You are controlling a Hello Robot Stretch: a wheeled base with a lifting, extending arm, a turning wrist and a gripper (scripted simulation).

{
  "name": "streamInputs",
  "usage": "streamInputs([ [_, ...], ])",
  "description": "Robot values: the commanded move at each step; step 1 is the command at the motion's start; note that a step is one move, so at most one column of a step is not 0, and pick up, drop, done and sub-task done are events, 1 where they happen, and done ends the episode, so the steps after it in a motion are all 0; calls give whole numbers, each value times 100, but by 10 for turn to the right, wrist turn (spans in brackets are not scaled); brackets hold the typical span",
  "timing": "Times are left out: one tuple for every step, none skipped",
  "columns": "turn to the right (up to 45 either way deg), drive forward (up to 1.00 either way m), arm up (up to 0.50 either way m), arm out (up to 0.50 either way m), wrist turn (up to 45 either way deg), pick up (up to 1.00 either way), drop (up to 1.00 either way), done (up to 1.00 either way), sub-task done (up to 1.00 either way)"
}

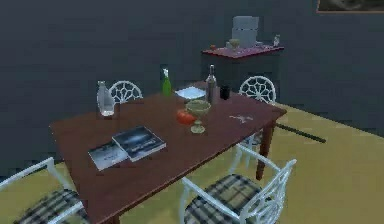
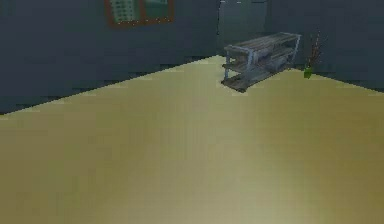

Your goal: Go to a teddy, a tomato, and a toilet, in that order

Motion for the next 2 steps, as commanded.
streamInputs([
  [-450,0,0,0,0,0,0,0,0],
  [-450,0,0,0,0,0,0,0,0],
])
